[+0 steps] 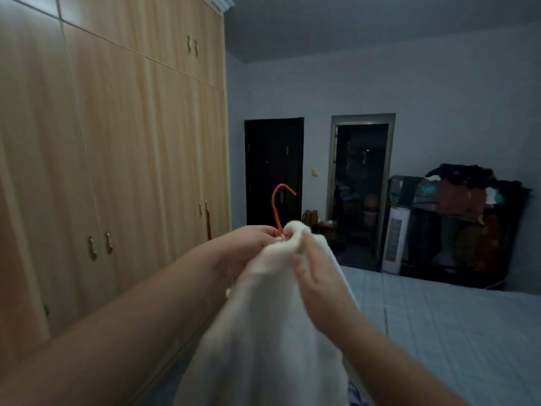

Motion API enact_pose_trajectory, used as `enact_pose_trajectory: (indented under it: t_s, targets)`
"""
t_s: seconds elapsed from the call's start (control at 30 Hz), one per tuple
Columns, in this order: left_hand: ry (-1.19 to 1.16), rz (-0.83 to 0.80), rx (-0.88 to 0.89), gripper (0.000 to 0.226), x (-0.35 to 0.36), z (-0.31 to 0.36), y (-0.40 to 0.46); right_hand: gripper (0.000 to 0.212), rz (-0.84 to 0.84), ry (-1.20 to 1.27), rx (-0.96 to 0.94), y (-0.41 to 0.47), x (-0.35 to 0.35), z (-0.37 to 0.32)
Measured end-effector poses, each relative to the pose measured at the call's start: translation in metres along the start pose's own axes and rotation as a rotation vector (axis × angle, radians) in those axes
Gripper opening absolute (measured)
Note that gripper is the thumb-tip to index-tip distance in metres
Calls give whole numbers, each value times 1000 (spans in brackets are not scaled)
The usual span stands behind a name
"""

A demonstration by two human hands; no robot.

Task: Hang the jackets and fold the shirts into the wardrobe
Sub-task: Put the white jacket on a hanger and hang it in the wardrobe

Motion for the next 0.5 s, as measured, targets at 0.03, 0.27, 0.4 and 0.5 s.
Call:
enact_pose_trajectory:
  t_s: [0.03,0.27,0.4,0.5]
  targets:
    - [-33,1,-13,14,2,-2,4,72,-120,36,59,-2,17,-3]
    - [-530,218,20,24,6,-28,11,66,-207,239,262,17,10,22]
    - [-730,322,155,23,7,-33,15,52,-233,129,290,19,22,7]
    - [-717,328,208,23,8,-34,7,41,-218,48,286,28,29,-8]
Point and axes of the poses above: each hand's wrist, its own y-axis towards the middle knuckle, its own x-axis out of the palm, z = x × y, the point moved 2 cm from there along y, towards the middle knuckle, and after that the axes turned 9 degrees about -z, right-handed, at the moved point
